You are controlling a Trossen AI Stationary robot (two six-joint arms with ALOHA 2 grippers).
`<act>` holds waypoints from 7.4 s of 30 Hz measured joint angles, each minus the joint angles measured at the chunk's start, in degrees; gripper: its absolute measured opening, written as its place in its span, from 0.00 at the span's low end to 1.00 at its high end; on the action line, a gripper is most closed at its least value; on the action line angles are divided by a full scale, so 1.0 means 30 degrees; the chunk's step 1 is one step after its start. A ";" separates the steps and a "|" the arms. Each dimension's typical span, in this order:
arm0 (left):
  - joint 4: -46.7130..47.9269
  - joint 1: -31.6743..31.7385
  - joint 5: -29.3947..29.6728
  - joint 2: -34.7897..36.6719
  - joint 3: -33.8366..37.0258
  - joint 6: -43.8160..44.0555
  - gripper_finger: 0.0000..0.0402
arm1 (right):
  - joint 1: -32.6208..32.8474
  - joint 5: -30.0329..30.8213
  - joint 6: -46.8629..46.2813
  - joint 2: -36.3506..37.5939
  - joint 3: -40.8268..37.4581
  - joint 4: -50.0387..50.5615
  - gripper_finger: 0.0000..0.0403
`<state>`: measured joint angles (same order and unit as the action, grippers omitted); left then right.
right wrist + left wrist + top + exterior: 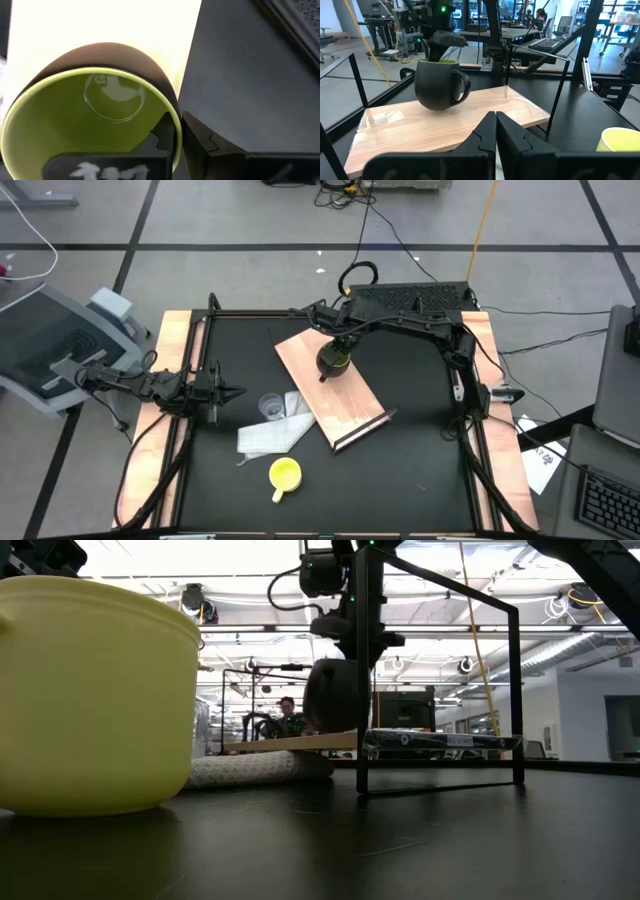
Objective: Stack small to large cups/mugs on shelf
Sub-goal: Put the black mug on the shelf
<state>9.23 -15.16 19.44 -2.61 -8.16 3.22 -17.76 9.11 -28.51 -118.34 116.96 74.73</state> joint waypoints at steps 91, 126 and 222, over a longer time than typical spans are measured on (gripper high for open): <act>-0.0002 0.0004 0.0001 0.0007 0.0000 0.0000 0.02 | 0.6550 0.4966 0.4396 0.9143 -0.3096 -0.3584 0.01; -0.0007 0.0000 -0.0007 0.0007 0.0000 0.0973 0.02 | 1.5963 0.5966 0.7989 2.0305 -2.6360 -2.5032 0.00; 1.0244 1.3012 -1.3900 -2.9187 -2.7812 -0.4902 0.00 | 1.7274 0.6585 0.9222 2.0305 -3.4130 -3.7372 0.00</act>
<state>39.97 23.88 -22.26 -90.17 -91.60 -11.48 34.06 28.86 -0.84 -57.43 14.57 -37.39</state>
